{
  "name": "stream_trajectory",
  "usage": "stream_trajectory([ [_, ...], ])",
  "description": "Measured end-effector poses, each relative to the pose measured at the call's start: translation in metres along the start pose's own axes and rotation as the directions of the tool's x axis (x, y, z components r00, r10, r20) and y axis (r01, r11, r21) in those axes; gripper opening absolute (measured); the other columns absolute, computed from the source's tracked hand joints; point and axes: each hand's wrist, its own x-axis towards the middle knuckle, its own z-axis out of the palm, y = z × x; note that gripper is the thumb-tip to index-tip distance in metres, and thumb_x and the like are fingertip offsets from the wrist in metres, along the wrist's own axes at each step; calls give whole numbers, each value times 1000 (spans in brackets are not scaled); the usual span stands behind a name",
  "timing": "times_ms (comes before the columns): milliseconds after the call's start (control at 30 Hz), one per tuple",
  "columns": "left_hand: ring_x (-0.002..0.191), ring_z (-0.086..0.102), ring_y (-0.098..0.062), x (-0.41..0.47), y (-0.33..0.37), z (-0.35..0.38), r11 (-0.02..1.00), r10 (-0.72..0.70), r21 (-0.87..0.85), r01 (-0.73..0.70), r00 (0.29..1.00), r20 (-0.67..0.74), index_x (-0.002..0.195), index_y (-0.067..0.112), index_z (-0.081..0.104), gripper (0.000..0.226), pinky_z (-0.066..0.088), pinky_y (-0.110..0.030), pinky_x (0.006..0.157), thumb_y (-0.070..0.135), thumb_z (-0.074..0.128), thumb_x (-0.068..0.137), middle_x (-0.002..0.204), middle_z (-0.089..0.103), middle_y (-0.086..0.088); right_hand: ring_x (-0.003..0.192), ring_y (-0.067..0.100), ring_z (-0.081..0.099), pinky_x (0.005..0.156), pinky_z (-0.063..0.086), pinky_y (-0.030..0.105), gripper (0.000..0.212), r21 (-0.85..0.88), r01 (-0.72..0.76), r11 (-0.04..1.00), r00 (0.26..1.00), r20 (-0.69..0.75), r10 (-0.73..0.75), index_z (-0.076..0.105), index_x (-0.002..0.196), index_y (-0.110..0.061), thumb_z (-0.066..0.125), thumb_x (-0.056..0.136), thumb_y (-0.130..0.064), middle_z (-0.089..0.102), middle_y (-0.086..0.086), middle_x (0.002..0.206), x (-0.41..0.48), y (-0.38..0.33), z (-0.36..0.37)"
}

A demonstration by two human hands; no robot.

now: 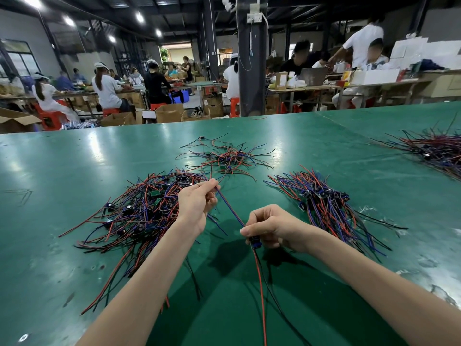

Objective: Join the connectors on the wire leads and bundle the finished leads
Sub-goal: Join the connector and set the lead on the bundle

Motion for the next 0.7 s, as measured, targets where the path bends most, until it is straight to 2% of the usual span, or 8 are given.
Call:
stream_trajectory([
  [267,42,48,-3,-1,-1,0,1000,2,-16,-2,1000,3,73,2,70,18,43,-14,41,4,62,89,60,64,-4,38,10,48,34,25,14,23,-17,-5,1000,1000,-2,4,58,59,-14,74,76,-9,66,10,60,-1,-2,0],
  [467,40,46,-2,-1,-2,2,1000,13,19,-12,999,-34,74,5,69,16,43,-12,42,16,68,85,61,55,-3,36,9,40,34,24,14,27,10,87,996,990,-109,-85,57,57,-12,71,78,-3,65,10,59,0,-3,1],
  [600,48,52,-2,-12,-3,7,994,-58,100,43,986,157,82,4,68,17,50,-14,50,21,70,78,66,67,1,31,6,36,31,24,13,27,50,135,990,971,-208,-122,57,57,-10,70,78,0,65,10,57,3,-5,0],
  [700,52,51,-4,-23,-9,14,973,-158,214,89,930,331,87,3,69,15,49,-16,55,17,66,81,68,66,1,29,4,38,30,23,13,27,72,144,987,961,-247,-122,56,58,-8,69,79,2,65,10,55,3,-5,0],
])
